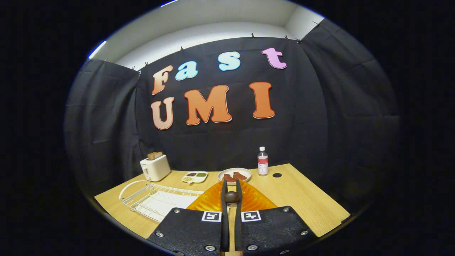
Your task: Take the plate from the dish rack, then take the spoon from the basket and place it into the plate.
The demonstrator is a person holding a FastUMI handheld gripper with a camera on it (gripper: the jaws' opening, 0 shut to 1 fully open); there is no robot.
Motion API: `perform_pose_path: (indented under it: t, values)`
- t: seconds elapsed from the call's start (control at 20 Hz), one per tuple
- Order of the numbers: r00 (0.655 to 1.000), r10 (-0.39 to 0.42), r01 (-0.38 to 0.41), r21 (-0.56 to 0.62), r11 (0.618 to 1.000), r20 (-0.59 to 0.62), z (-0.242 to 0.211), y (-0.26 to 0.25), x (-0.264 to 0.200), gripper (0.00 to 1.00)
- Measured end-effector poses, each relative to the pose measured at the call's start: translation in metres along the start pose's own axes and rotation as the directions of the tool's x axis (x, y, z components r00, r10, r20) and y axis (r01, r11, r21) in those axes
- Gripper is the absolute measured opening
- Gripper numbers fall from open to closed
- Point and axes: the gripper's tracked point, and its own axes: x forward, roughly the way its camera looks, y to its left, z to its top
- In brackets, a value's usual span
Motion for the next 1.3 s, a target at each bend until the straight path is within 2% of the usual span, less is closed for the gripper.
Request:
perform_pose_path:
  t: [0.3, 0.75, 1.05, 1.3]
  values:
    - [0.990, 0.142, -0.142, -0.038, 0.989, -0.011, -0.006, 0.046, -0.024, 0.06]
    - [0.932, 0.360, -0.362, -0.039, 0.931, -0.042, -0.037, 0.107, -0.054, 0.06]
    - [0.896, 0.437, -0.442, -0.044, 0.896, -0.083, -0.075, 0.128, -0.070, 0.06]
    - [0.883, 0.450, -0.456, -0.022, 0.890, -0.131, -0.109, 0.129, -0.072, 0.06]
